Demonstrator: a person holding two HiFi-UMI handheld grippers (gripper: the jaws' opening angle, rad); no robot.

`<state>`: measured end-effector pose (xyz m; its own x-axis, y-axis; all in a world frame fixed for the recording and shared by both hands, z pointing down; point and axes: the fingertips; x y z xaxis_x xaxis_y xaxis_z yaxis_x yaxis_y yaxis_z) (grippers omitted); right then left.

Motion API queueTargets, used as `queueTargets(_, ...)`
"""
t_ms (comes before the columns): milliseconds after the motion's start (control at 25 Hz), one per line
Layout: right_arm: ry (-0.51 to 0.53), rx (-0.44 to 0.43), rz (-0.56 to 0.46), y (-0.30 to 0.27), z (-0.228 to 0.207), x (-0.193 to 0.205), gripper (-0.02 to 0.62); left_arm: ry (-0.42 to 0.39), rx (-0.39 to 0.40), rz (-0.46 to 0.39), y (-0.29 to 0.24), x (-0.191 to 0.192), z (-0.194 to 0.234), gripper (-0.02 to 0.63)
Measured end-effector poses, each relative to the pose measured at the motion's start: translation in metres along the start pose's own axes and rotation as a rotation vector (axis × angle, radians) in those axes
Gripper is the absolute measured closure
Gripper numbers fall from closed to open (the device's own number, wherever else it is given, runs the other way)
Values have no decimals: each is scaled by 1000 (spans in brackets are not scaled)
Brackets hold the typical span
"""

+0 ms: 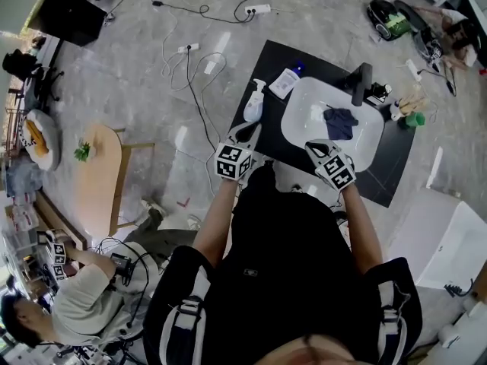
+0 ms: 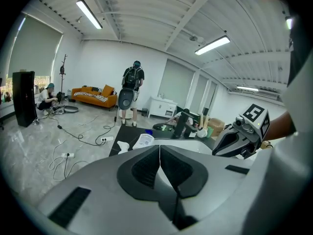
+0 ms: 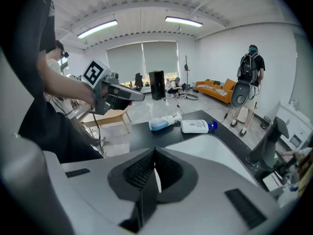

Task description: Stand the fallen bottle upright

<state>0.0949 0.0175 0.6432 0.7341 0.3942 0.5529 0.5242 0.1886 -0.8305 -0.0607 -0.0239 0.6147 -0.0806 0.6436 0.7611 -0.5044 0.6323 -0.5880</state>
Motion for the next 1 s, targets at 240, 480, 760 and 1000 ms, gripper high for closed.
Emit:
queueTargets(240,-20,16,24,-17,-10,-17,535,8,37,30,-16,-4,27,589)
queueTargets(480,-72,41,37,-26,-13,-23,535,23,113,49,-37,-10,40,589)
queueTargets(760,-207,71,19,-33,-25,-30,535,-30,176,106,-61,-10,47,589)
queueTargets(1000,-211,40,25,-47,-19,-30,535,-27,152,145,-74,-6,58,589)
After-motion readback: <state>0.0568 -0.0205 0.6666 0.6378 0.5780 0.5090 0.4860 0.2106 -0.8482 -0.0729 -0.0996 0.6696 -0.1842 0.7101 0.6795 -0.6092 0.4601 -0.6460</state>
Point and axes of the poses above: the fingertips, and each gripper's own axes: y backward along the fingers, z to its left, x out of its underside, and after that the axes turned 11 degrees about z, right-handed
